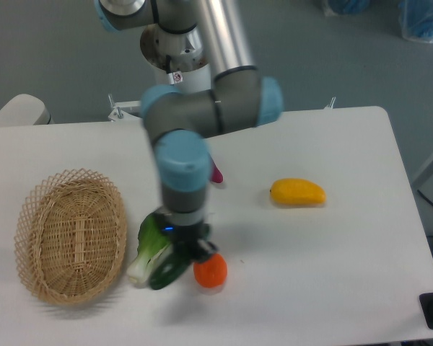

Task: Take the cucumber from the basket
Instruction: 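Carry the held cucumber away from the basket past the orange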

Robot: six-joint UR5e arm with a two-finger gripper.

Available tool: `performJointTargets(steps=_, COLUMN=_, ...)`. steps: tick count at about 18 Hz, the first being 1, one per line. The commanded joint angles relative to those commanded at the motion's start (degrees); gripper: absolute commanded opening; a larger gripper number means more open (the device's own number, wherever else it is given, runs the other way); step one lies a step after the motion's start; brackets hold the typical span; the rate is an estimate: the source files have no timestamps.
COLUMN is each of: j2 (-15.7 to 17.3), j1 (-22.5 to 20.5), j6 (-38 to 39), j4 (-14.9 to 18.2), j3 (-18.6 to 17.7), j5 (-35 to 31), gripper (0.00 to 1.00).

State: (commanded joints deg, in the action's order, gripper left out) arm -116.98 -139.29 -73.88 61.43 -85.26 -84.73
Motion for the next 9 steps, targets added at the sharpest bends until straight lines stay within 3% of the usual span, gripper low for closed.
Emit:
performJointTargets(steps=4, j2=-3.5, j1=-4.9, j6=-9.1, j4=3.9, j3=5.3, j5=0.0, gripper=0.0)
performJointTargets(steps=7, j2=-6.5, j1=-6.0, j6=-10.4, j4=7.2, j3=10.3, j5=-0.7, gripper=0.0)
performJointTargets(steps=9, j2=-8.3, j1=-6.2, j6=-10.6, j4=7.7, j3=12.5, j5=-3.5, gripper=0.0)
